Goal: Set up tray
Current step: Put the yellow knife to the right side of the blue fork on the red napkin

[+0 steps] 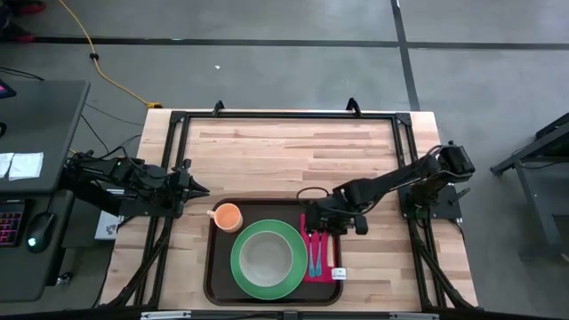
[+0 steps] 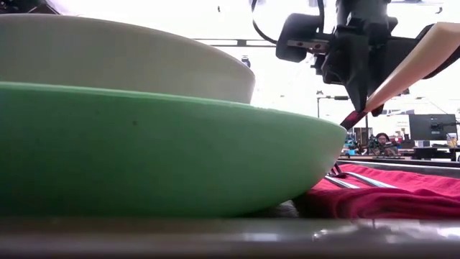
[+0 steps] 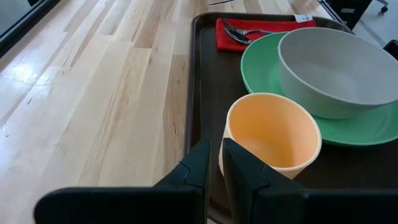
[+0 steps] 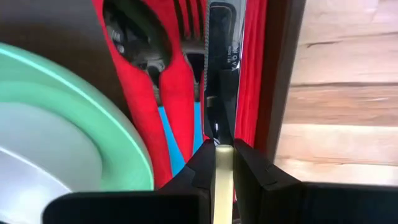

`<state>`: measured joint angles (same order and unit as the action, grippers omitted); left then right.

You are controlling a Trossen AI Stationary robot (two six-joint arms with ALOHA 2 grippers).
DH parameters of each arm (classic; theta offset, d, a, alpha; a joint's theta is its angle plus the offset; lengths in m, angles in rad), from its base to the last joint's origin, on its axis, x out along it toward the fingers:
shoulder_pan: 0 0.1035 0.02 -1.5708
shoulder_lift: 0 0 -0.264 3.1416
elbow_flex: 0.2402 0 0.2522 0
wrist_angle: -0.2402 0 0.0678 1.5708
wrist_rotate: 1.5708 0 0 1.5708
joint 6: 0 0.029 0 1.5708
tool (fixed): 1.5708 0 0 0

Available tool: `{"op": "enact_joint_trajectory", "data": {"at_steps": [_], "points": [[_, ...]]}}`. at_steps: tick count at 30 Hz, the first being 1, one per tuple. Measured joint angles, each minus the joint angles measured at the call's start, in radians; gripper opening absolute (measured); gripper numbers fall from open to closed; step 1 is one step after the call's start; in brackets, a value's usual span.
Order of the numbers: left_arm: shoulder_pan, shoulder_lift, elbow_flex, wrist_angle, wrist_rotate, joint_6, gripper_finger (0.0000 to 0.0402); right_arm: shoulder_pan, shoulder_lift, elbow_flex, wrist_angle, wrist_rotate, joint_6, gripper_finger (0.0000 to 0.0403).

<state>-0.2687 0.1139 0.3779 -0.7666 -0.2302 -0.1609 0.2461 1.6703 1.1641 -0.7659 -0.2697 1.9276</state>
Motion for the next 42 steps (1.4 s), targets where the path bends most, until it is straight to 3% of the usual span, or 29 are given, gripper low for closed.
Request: {"op": "enact_joint_trajectory", "data": {"at_steps": [17,42], "points": [[0.000,0.000,0.000,0.000,0.000,0.003,0.0074,0.032,0.001,0.000,0.031,0.008,0.040,0.0021],[0.000,0.000,0.000,0.000,0.000,0.002,0.0074,0.036,0.122,0.000,0.091,-0.029,0.025,0.0021]]}}
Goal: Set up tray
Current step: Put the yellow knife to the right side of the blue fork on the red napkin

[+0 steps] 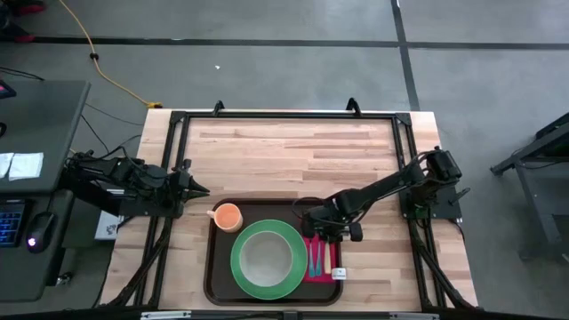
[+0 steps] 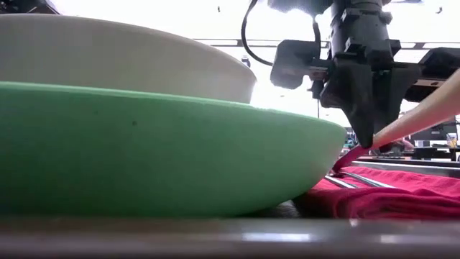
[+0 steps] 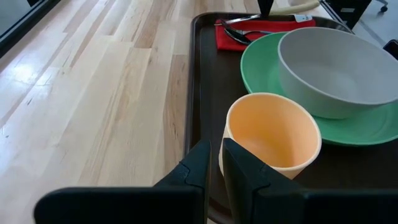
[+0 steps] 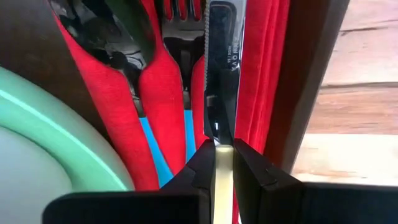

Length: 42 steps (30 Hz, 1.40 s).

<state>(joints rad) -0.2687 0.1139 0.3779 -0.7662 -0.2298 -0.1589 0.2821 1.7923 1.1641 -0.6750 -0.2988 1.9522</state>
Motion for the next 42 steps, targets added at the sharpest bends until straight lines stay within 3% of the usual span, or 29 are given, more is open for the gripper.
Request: {"op": "enact_joint_trajectory", "data": {"at_steps": [32,42], "points": [[0.000,0.000,0.000,-0.014,0.000,0.000,0.0074,0.000,0.009,0.000,-0.046,0.008,0.003,0.0021],[0.000,0.000,0.000,-0.015,0.000,0.000,0.0074,0.000,0.086,0.000,0.051,-0.033,-0.016,0.0021]]}}
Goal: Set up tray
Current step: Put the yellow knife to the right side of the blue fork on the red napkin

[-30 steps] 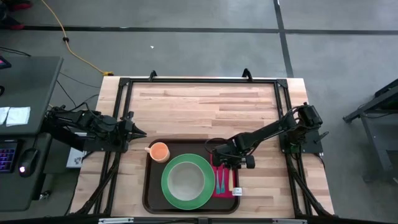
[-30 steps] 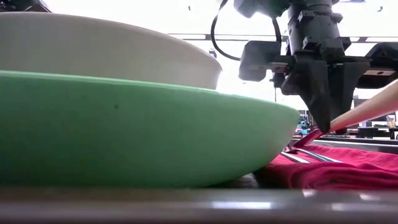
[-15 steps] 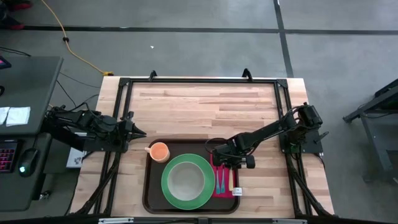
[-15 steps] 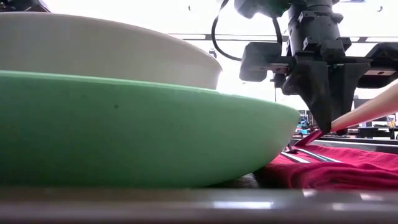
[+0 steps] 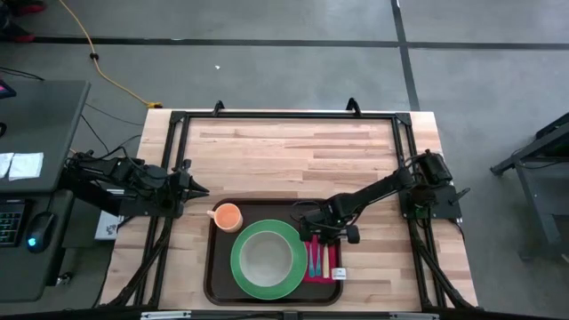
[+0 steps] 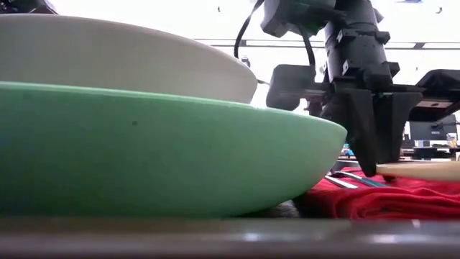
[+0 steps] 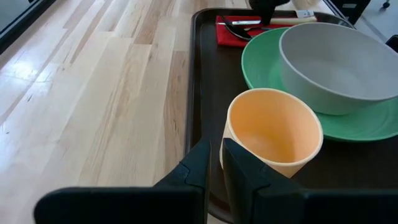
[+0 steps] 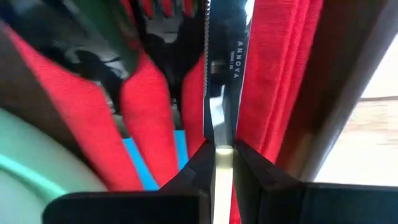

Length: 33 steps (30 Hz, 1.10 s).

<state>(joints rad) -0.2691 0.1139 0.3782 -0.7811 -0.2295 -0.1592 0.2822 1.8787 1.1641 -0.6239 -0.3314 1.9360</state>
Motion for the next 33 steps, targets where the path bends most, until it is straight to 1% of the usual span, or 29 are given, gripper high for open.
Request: {"op": "enact_joint_trajectory", "data": {"at_steps": [7,26,33], "points": [[0.000,0.000,0.000,0.001,0.006,-0.002,0.0074,0.000,0.003,0.000,-0.042,-0.012,-0.007,0.0021],[0.000,0.000,0.000,0.000,0.012,0.001,0.0074,-0.001,0.003,0.000,-0.046,0.008,-0.028,0.0022],[0.000,0.000,0.000,0.000,0.012,0.001,0.0074,-0.001,0.002,0.000,-0.043,0.010,-0.030,0.0051]]}}
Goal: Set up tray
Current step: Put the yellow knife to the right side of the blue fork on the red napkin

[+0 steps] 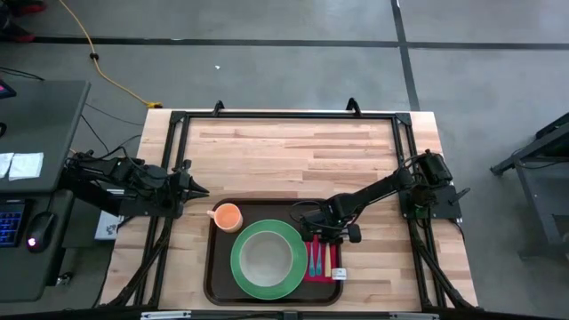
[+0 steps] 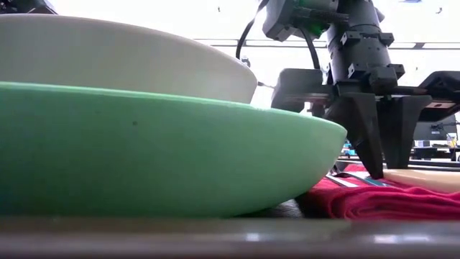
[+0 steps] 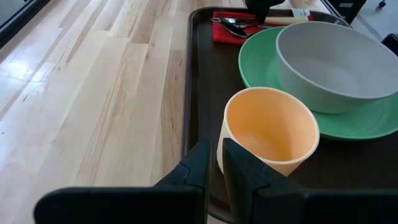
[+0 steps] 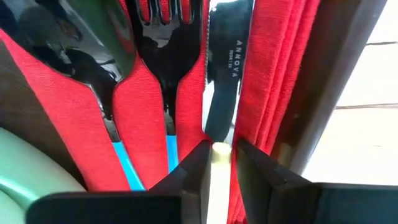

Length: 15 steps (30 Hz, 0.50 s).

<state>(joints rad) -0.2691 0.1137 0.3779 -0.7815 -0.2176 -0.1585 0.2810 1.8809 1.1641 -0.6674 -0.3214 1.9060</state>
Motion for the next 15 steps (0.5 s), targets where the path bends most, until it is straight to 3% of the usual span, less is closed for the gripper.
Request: {"op": "enact_joint_trajectory", "data": {"at_steps": [15], "points": [[0.000,0.000,0.000,0.000,0.000,0.000,0.0074,-0.002,-0.007,0.000,0.014,-0.036,-0.003,0.0078]]}}
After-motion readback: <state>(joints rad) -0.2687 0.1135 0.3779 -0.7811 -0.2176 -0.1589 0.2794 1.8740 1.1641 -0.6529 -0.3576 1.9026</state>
